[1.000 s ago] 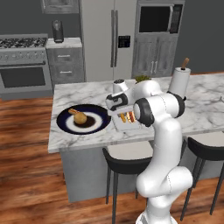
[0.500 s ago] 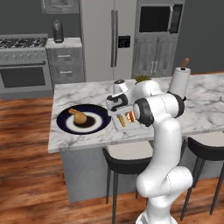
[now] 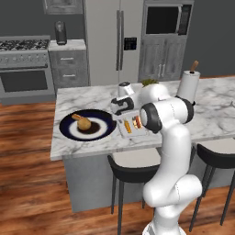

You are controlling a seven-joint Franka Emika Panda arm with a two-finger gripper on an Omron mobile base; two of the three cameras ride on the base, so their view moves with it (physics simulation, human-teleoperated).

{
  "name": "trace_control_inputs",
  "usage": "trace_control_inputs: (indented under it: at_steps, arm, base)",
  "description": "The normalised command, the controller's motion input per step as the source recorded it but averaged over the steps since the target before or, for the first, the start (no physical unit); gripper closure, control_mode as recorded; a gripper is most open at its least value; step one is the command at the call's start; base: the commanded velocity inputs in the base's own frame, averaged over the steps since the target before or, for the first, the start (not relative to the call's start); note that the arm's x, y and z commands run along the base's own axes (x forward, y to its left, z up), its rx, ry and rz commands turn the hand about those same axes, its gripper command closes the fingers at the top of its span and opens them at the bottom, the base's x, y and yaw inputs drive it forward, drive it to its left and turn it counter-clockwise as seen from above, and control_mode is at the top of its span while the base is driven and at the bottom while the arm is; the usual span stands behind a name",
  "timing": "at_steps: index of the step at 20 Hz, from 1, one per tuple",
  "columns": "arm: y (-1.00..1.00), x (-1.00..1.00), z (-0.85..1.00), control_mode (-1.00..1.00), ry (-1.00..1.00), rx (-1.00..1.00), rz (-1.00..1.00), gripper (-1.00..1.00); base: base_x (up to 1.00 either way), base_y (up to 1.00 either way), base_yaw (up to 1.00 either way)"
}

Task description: Place one cooked food and one vegetable from the large plate to each tupperware container.

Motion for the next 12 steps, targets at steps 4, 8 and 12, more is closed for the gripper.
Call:
trace_control_inputs:
  at_steps: [4, 8, 12]
  arm:
    - [0.43, -0.47, 0.74, -1.00, -0.16, 0.15, 0.06, -1.00]
    - [0.84, -0.27, 0.55, -1.00, -0.11, 0.19, 0.29, -1.00]
    - [1.00, -0.21, 0.21, -1.00, -0.03, 0.14, 0.38, -1.00]
  base:
    - [0.00, 0.00, 0.00]
    - [0.00, 0.00, 0.00]
    - [0.00, 0.00, 0.00]
